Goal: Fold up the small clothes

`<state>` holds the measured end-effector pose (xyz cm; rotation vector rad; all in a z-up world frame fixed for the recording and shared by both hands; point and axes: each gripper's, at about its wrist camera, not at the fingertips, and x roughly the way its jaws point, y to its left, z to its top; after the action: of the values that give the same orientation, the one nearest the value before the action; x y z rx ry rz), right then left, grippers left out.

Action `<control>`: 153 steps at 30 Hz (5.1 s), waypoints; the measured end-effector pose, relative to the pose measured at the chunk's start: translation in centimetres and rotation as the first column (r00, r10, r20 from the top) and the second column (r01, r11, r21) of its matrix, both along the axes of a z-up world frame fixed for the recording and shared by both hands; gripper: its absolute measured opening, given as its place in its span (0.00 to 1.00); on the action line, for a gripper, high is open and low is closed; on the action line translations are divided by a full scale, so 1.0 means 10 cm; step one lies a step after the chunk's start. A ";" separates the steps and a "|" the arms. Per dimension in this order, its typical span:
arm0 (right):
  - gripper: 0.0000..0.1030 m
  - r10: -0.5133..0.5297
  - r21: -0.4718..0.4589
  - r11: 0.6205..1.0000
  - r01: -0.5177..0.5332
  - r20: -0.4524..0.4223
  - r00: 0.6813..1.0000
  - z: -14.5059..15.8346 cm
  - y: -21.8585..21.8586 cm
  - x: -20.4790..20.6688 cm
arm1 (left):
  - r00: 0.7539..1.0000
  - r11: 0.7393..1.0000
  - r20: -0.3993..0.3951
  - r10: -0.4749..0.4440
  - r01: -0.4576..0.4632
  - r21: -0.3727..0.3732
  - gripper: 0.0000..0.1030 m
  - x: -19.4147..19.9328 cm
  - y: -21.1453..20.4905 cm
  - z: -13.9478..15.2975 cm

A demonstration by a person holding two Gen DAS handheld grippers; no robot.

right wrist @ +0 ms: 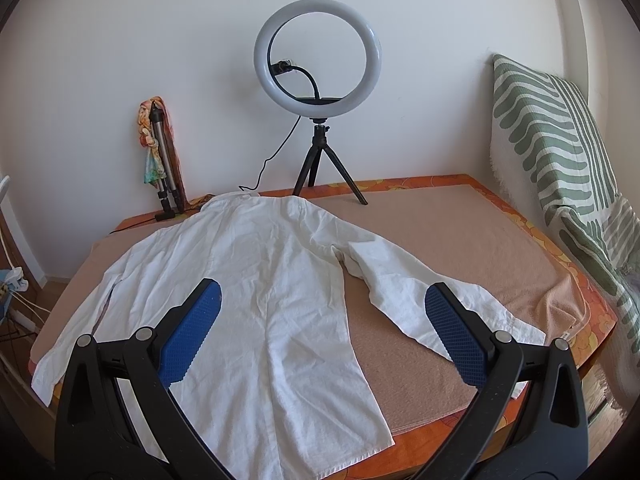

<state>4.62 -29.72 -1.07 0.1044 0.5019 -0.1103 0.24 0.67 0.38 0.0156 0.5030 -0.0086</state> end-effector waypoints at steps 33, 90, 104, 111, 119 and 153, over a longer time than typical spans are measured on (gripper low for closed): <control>1.00 0.259 0.100 0.963 -0.250 -0.079 0.963 -0.05 0.96 0.79 | 0.929 0.961 -0.351 0.119 -0.197 -0.194 0.59 0.33 2.03 -0.95; 0.87 0.598 0.264 0.801 -0.537 -0.350 0.721 -0.14 1.90 1.97 | 0.831 0.876 -0.281 -0.481 0.472 -0.104 0.21 0.04 0.34 -1.15; 0.63 0.640 0.352 0.764 -0.541 -0.522 0.564 -1.17 2.48 1.85 | 0.824 0.901 -0.388 -0.413 0.308 -0.305 0.25 0.25 0.73 -1.42; 0.63 0.621 0.186 0.749 -0.635 -0.529 0.578 -1.17 2.87 1.68 | 0.802 0.912 -0.434 -0.410 0.345 -0.222 0.25 0.27 0.52 -1.55; 0.62 0.536 -0.059 0.692 -0.719 -0.626 0.566 -1.39 3.17 1.53 | 0.801 0.913 -0.440 -0.407 0.347 -0.213 0.25 0.29 0.53 -1.59; 0.08 0.542 0.173 0.761 -0.625 -0.698 0.468 -1.29 2.58 1.11 | 0.824 0.914 -0.416 -0.385 0.280 -0.292 0.25 0.23 0.71 -1.54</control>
<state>15.73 -3.92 -14.01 -0.2477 1.3117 0.5457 2.55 7.75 -15.06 -0.1182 0.9787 -0.4261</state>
